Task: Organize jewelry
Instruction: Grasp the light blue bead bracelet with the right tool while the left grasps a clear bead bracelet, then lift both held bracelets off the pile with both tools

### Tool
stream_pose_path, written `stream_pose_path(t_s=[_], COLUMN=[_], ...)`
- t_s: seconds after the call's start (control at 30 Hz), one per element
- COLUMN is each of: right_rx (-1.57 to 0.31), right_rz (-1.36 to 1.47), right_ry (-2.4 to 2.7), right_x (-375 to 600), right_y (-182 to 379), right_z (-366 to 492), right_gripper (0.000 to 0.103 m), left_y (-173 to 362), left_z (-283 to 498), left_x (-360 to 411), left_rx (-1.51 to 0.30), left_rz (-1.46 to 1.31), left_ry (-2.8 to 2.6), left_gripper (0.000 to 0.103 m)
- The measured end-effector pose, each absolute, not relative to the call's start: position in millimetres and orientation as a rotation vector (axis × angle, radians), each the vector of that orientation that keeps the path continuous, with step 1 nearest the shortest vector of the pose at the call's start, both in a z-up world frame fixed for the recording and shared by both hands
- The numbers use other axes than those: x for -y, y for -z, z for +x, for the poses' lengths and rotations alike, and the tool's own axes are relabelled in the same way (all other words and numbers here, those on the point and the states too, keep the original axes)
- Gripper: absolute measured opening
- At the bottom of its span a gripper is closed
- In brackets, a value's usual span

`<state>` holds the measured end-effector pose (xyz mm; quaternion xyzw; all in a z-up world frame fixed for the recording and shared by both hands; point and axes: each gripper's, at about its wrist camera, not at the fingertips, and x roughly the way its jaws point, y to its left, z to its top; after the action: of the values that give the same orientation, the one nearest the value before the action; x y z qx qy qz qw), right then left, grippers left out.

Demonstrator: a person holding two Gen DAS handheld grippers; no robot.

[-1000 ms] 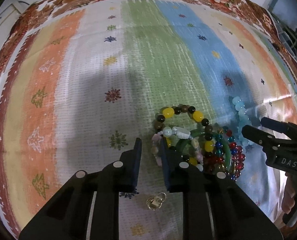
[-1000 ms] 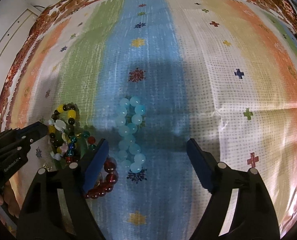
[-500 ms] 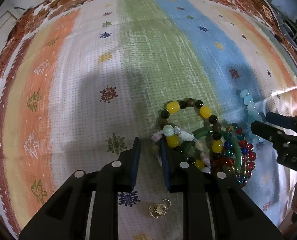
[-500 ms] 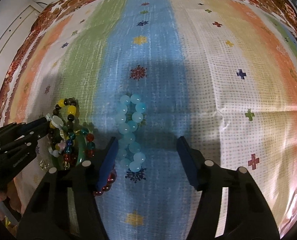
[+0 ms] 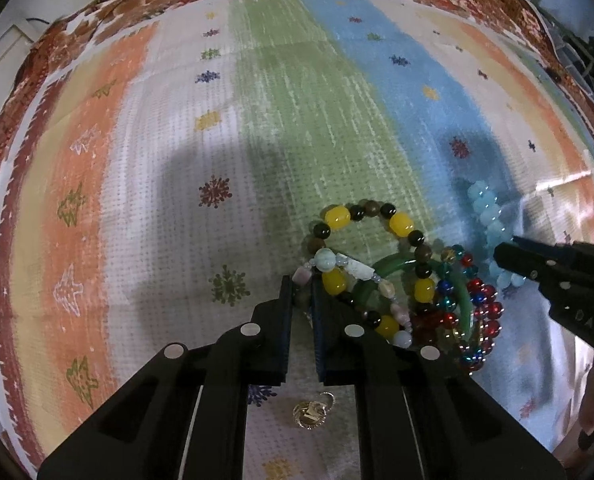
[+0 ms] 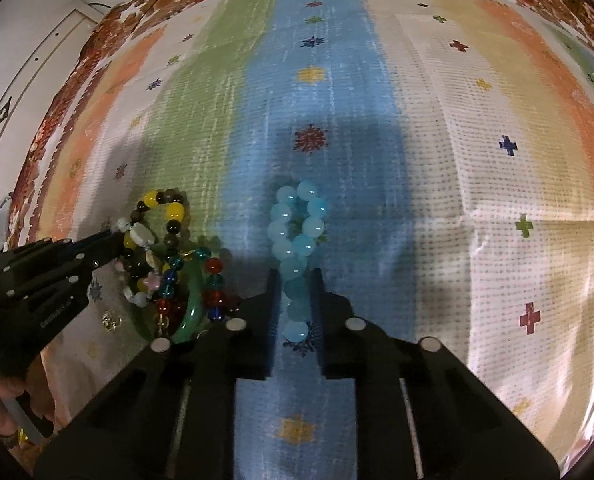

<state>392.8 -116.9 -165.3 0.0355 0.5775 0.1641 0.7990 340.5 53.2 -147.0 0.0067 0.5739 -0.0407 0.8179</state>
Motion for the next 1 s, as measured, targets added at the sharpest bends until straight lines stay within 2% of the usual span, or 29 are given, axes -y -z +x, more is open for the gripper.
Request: stream_pose_path(t_s=[1.0], right_rx=[-1.123], right_rz=[0.034], right_ry=[-0.354], right_x=[120.9], right_y=[109.5], right_z=[350.6], right_gripper=[0.013], left_y=[74.7], left_z=[304.0], left_x=[-45.8], left_rx=[-1.084], left_rz=[-0.1], left_ry=[0.171], left_gripper=[0.009])
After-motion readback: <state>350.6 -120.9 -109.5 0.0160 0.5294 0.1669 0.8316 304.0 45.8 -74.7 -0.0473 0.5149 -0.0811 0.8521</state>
